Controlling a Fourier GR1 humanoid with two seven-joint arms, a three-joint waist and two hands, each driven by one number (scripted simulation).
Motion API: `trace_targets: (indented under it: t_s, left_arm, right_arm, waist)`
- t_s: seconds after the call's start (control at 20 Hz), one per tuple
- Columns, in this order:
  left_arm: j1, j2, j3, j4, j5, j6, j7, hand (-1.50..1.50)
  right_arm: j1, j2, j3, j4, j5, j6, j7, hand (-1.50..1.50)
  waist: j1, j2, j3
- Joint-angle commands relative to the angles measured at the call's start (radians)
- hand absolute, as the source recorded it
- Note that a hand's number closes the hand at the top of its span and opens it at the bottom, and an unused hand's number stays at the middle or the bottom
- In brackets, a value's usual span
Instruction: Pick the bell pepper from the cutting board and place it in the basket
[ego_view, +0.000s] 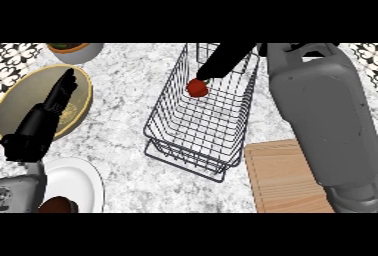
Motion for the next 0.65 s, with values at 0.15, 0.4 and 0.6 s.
trace_targets:
  t_s: [0.15,0.4,0.6]
  left_arm:
    - [-0.012,0.009,0.019,-0.004,0.024,-0.014,0.024,0.0]
    - [0.008,-0.011,0.002,0.037,-0.014,0.011,-0.041,0.0]
    - [-0.024,-0.026,-0.007,0.009,-0.04,0.048,0.023,0.0]
  right_arm:
    - [0.009,0.005,-0.173,-0.071,0.079,-0.284,0.055,-1.5]
    - [0.058,-0.107,-0.317,-0.093,0.062,-0.317,0.005,-1.5]
    - [0.207,-0.189,-0.423,-0.173,0.008,-0.312,-0.06,-1.5]
  waist:
    - [-0.006,-0.002,0.0]
    - [-0.012,0.001,0.0]
    - [-0.024,-0.001,0.001]
